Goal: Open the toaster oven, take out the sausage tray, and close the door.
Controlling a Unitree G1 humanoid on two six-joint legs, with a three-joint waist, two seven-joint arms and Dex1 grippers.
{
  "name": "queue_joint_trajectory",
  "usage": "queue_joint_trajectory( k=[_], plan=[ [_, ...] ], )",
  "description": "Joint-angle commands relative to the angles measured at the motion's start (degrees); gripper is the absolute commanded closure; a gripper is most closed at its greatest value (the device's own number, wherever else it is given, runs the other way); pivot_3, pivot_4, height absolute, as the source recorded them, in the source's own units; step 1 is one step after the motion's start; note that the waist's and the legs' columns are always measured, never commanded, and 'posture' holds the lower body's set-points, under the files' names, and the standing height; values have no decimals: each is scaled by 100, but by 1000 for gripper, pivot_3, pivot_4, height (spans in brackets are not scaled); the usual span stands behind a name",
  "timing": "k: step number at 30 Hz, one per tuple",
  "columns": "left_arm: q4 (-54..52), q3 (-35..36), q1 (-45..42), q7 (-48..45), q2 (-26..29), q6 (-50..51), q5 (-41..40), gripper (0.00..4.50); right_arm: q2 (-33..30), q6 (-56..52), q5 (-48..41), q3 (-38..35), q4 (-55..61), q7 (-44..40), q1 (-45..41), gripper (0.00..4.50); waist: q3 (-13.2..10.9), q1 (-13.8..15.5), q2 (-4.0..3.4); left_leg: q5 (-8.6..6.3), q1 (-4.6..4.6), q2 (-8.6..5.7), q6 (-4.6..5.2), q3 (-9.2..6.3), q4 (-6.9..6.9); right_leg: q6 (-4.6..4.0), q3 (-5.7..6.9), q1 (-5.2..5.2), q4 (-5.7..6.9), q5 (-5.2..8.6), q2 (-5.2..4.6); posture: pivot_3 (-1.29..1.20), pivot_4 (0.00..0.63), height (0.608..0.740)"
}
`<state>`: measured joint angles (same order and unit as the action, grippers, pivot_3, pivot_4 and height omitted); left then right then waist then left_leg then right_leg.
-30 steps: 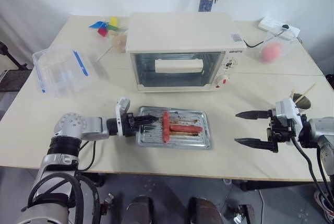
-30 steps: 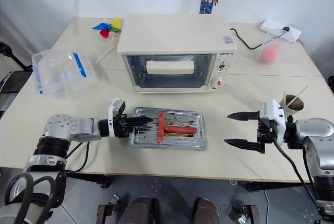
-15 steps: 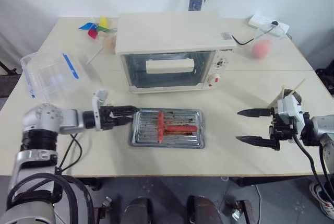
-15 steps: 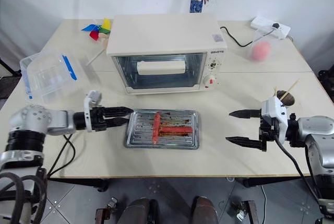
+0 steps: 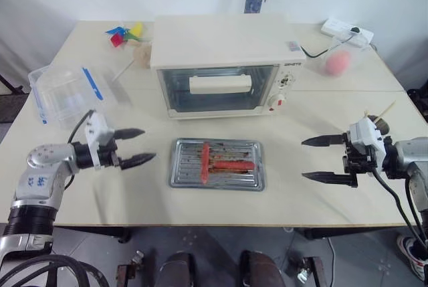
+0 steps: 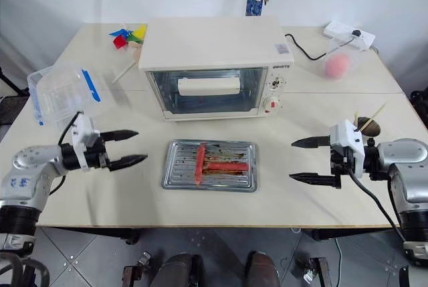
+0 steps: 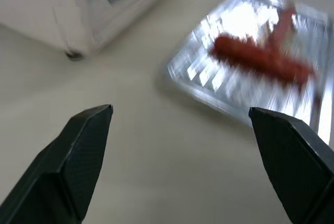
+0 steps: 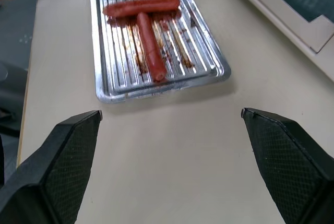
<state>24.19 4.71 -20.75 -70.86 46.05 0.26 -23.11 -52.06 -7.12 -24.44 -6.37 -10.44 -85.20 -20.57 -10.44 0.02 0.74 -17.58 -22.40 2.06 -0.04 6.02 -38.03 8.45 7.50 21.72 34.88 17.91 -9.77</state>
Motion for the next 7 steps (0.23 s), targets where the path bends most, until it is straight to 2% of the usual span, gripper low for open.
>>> queue_joint_trajectory(
  k=[1,7],
  plan=[
    [380,82,95,-713,141,-598,79,49,-20,100,-23,-69,326,7,380,0,0,10,0,-1,0,1,0,-1,0,0,3,0,7,0,0,0,150,740],
    [837,149,-88,-910,222,-550,186,49,44,230,32,-210,656,347,945,0,0,6,0,-2,1,3,2,-1,-7,1,1,2,17,-1,0,0,150,740]
  ],
)
